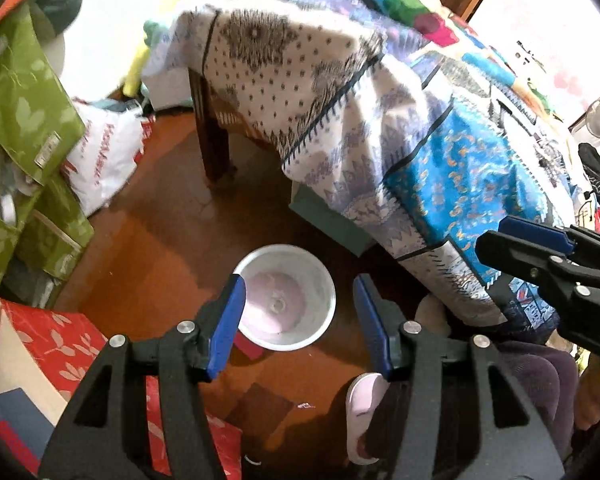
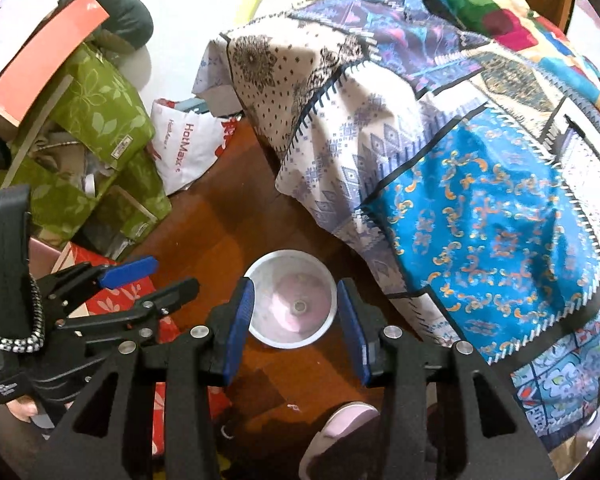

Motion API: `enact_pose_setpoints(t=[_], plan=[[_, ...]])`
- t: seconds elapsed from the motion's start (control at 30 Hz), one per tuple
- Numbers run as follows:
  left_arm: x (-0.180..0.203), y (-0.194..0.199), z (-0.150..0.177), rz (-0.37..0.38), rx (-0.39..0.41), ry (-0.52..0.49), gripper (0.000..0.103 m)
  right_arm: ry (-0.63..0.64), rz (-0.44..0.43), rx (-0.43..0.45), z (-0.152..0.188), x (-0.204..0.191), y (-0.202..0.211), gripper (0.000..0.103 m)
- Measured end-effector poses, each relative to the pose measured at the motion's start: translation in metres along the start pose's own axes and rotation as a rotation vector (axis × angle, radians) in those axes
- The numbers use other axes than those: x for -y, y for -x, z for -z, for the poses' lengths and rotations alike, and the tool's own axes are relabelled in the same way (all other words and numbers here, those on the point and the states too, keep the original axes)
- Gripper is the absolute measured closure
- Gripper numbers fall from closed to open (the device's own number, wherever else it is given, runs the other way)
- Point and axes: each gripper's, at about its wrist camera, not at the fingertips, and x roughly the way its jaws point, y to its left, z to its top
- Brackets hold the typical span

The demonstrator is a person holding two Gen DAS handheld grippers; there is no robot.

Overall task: Collect trash
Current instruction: 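Raise the left tool back toward the items on the bed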

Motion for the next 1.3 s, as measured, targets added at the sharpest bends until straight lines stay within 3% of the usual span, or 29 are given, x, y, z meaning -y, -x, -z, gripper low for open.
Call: enact_pose_setpoints(t=[0.4,0.77,1.0,1.2,1.3], plan=[[0.031,0.105,0.013,-0.022,0.214,-0.057,0.048,0.017,0.027,0.177,0.027,-0.006,0.088,0.064],[0.091,0.186,0.031,-0.019,0.402,-0.156,0.048,0.003,0.091,0.390,0.065,0.001,0.178,0.064],[0.135,0.220,0.034,0.018,0.493,-0.219,0.047,-0.035,0.130,0.510,0.085,0.018,0.227,0.064],[0.170,0.232,0.024,0.110,0.523,-0.248,0.040,-0.083,0.183,0.601,0.098,0.044,0.260,0.064],[0.196,0.231,0.016,0.117,0.540,-0.295,0.039,-0.109,0.228,0.636,0.105,0.062,0.277,0.063]])
